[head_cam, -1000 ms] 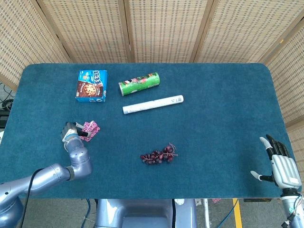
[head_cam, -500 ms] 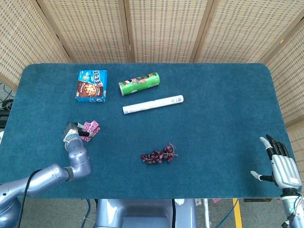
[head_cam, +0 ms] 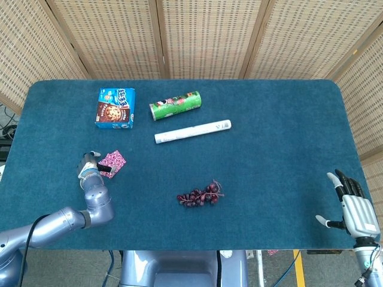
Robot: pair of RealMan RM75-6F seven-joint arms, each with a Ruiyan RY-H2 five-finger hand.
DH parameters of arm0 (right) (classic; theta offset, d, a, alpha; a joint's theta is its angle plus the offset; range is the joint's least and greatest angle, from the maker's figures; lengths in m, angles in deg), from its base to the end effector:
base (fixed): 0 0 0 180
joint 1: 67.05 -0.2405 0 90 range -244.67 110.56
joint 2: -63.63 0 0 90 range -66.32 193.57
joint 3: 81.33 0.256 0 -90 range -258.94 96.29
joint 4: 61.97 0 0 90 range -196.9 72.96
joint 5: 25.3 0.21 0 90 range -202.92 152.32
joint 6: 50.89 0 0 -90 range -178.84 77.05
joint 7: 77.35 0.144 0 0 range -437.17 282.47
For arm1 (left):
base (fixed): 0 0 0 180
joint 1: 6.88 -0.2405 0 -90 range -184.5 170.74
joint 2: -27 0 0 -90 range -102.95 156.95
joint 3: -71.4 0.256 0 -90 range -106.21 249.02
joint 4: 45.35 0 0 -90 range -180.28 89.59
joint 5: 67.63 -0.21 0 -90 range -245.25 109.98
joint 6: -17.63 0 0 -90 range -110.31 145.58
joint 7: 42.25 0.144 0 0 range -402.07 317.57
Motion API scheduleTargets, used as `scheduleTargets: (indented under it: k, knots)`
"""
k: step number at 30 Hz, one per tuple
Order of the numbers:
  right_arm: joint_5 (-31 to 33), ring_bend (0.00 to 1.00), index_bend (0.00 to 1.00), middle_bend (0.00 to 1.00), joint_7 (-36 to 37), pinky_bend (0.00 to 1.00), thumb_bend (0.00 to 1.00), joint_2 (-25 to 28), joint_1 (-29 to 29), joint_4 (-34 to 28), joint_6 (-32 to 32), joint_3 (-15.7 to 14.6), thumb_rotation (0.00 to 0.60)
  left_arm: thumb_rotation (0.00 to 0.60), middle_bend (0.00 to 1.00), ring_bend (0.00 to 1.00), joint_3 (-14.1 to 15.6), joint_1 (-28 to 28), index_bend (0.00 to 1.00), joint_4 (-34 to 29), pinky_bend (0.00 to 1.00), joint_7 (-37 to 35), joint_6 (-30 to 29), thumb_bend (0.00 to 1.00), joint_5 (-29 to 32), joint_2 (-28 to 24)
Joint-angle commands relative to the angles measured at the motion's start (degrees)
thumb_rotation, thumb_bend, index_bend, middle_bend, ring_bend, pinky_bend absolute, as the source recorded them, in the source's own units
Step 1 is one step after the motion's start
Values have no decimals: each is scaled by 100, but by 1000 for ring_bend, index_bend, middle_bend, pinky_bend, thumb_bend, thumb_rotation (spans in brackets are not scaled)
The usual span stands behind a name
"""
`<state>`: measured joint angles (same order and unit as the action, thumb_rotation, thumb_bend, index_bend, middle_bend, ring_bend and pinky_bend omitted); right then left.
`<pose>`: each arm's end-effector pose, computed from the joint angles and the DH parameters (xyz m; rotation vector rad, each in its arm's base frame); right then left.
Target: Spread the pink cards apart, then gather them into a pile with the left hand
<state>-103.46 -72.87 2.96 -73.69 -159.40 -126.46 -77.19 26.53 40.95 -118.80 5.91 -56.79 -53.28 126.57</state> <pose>-0.3162 -0.1919 0.1576 1.3231 -1.1353 0.8642 -0.1965 0.3910 0.0010 -0.6425 -1.8094 -0.4165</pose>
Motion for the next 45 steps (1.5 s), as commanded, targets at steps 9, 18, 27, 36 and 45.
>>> scheduleTargets:
  k: [9,18,27,36,45]
  knots:
    - [4,0,68,0,31,0,131,6,2,9,6,-1,600,600,0,0,-16,-167,191,-525,0,-120,221,215,-385,-367]
    - [-1,0,68,0,-15,0,131,0,-1,5,2,-5,600,600,0,0,512,-1501,95,-2383,0,-717,1834,188,-2380,-2128]
    - [45,0,68,0,-204,0,131,-37,12,-47,-66,15,600,600,0,0,1452,-3678,0,-2895,0,-3556,2408,25,-7689,-3262]
    - [53,0,68,0,-383,0,131,-137,47,-36,-235,60,600,600,0,0,2810,-4814,0,-1822,0,-5575,450,3,-10437,-3366]
    - [-66,0,68,0,-439,0,153,-304,123,73,-555,120,600,600,0,0,3200,-5044,0,-1650,0,-4807,-302,0,-10315,-3212]
